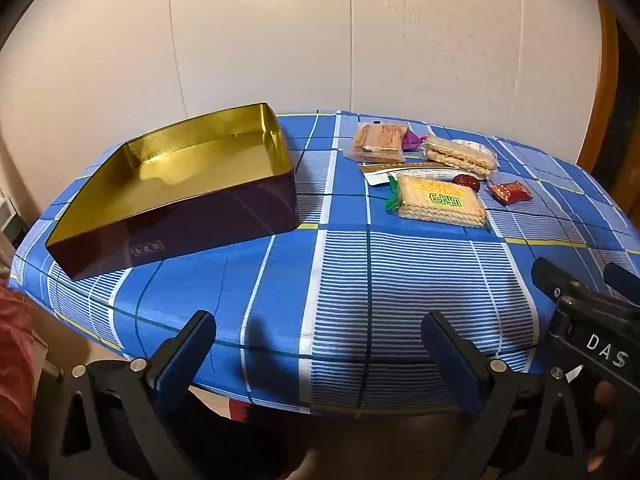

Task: Organize snacks
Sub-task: 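Move the left tool toward the green-labelled cracker pack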

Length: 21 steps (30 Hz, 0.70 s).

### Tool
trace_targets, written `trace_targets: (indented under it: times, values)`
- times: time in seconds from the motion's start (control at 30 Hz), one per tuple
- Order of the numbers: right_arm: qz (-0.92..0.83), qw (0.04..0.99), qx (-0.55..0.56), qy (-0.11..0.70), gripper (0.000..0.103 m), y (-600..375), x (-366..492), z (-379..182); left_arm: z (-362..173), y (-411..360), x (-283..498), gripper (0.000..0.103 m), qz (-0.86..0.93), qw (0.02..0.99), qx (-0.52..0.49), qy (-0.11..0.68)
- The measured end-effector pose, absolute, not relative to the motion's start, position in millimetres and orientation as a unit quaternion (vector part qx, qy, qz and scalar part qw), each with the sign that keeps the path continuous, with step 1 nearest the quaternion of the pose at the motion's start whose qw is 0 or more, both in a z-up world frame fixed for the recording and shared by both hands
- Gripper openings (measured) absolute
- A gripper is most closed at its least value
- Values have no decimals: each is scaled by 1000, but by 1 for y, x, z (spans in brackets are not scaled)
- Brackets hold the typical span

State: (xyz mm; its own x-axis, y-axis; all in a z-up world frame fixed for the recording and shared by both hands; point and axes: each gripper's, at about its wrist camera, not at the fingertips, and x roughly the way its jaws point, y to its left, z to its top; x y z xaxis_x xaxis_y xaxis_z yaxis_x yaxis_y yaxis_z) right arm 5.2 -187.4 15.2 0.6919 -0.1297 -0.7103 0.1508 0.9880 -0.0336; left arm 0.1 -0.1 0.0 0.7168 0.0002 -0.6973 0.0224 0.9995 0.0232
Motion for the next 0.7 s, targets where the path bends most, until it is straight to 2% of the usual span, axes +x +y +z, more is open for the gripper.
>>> trace_targets:
  times: [0.7]
  values:
    - [-77, 921, 5, 382, 103, -184, 6, 17, 0, 5, 1, 103, -6, 927, 0, 375]
